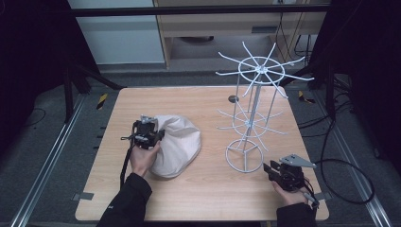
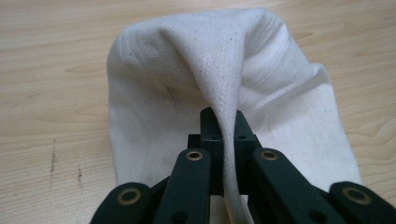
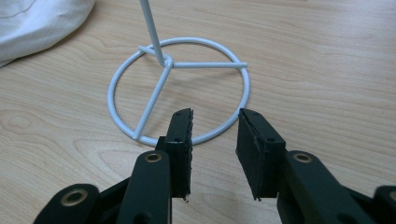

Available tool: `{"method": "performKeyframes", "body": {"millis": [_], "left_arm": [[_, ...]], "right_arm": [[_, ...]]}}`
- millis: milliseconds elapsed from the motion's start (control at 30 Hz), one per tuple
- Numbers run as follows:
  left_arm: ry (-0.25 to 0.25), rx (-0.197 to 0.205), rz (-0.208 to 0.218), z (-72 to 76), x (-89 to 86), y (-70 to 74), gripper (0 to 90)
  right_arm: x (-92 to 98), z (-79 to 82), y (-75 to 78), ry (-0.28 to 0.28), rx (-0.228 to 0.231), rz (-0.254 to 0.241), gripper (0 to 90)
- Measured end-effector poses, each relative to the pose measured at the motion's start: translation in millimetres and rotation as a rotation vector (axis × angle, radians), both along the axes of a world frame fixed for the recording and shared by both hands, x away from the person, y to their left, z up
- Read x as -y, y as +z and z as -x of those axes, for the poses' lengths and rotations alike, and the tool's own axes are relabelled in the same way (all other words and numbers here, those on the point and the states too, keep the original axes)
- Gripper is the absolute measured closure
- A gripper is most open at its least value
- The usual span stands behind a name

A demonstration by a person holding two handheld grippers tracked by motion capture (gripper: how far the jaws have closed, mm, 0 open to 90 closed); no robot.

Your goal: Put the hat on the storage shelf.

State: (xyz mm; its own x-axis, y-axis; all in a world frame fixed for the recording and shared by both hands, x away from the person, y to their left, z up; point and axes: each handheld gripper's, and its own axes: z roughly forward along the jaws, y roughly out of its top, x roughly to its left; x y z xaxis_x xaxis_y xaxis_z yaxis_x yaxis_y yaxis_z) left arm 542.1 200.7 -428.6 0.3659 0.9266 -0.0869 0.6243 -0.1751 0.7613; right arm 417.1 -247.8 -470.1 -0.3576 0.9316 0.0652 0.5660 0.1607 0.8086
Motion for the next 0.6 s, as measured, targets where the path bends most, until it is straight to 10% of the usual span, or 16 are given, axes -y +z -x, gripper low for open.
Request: {"method": "performKeyframes", "body": {"millis": [600], "left_arm": [[-0.077, 0.19, 0.138, 51.5, -16.9, 45.3, 88.2]], "right_arm": [[1.9, 0.5, -0.1, -0.008, 0.002, 0.0, 65.8]]}}
